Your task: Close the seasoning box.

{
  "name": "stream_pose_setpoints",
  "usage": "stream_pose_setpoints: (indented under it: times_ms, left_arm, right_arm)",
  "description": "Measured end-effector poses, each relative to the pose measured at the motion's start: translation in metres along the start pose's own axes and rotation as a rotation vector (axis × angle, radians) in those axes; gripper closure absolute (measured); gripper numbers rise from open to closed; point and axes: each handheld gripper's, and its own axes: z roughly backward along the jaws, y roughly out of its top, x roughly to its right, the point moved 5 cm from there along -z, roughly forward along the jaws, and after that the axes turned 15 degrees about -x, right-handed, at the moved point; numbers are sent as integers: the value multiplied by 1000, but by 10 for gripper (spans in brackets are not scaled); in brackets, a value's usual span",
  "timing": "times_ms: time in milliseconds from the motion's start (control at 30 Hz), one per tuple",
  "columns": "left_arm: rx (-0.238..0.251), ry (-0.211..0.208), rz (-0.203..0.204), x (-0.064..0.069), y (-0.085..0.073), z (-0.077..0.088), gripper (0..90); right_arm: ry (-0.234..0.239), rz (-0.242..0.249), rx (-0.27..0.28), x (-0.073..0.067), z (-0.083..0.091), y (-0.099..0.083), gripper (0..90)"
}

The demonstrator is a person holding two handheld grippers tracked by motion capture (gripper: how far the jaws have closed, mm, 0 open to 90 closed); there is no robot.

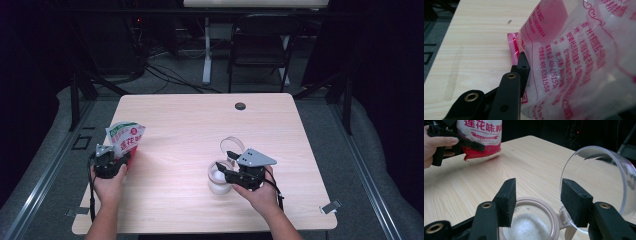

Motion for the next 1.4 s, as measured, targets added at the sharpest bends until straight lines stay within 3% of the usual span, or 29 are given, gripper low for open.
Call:
stream_pose_setpoints:
  times_ms: [400, 533, 667, 867, 1033, 1133, 1400]
  left_arm:
    - [-14, -33, 90, -9, -4, -5, 716]
    - [-14, -39, 93, -9, -4, -5, 631]
    - [-2, -35, 79, -5, -3, -4, 496]
    - [51, -11, 35, 3, 1, 6, 401]
    - [71, 16, 3, 8, 3, 9, 388]
    - [96, 8, 0, 12, 4, 12, 389]
    - [123, 13, -60, 26, 6, 19, 396]
  right_arm:
    - [-7, 1, -2, 1, -1, -1, 461]
    - [-6, 4, -6, 1, -2, -1, 461]
    - [-6, 7, -8, 0, -2, -1, 461]
    - [-12, 3, -9, 1, -3, -2, 461]
    - [-13, 2, -7, 1, -3, -2, 461]
    - [-12, 1, -3, 1, -2, -2, 461]
    - [-5, 4, -2, -1, -3, -1, 461]
